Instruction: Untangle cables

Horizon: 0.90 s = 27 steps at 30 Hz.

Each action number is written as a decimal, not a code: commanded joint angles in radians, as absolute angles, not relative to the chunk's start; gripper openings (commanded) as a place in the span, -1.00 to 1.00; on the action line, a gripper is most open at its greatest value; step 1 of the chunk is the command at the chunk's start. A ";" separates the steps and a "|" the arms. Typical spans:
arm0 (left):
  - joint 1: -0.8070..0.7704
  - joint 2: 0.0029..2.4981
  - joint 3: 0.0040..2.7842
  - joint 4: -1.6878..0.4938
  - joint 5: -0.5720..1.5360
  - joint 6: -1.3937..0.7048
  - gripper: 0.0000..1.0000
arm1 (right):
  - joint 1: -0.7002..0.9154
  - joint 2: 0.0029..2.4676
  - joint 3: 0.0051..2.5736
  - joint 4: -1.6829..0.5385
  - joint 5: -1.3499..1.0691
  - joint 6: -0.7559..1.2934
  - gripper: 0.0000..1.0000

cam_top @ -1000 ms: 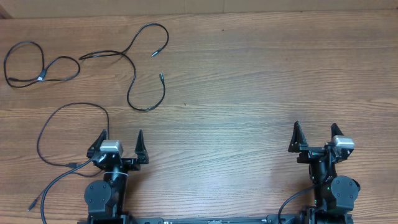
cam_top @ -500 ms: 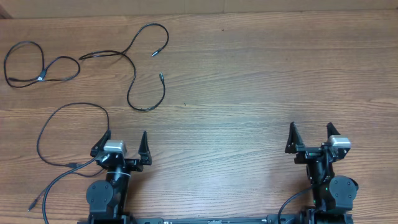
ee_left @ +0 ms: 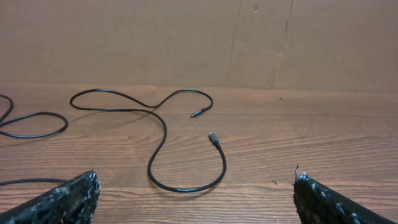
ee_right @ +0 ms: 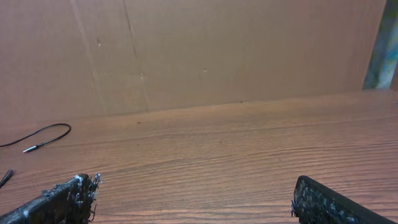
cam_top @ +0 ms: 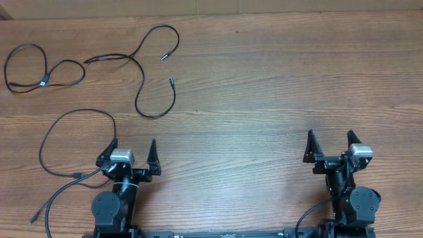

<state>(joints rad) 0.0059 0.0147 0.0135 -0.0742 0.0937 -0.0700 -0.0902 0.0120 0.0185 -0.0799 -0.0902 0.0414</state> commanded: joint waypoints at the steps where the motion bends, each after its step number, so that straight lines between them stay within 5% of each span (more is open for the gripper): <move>1: -0.001 0.004 0.006 -0.070 0.094 -0.048 0.98 | -0.087 0.002 0.007 -0.073 -0.091 0.045 1.00; 27: -0.029 0.004 0.006 -0.070 0.094 -0.048 0.99 | -0.065 0.002 0.007 -0.073 -0.091 0.045 1.00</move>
<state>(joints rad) -0.0204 0.0147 0.0135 -0.0742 0.0937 -0.0700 -0.0711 0.0120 0.0185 -0.0792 -0.0902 0.0414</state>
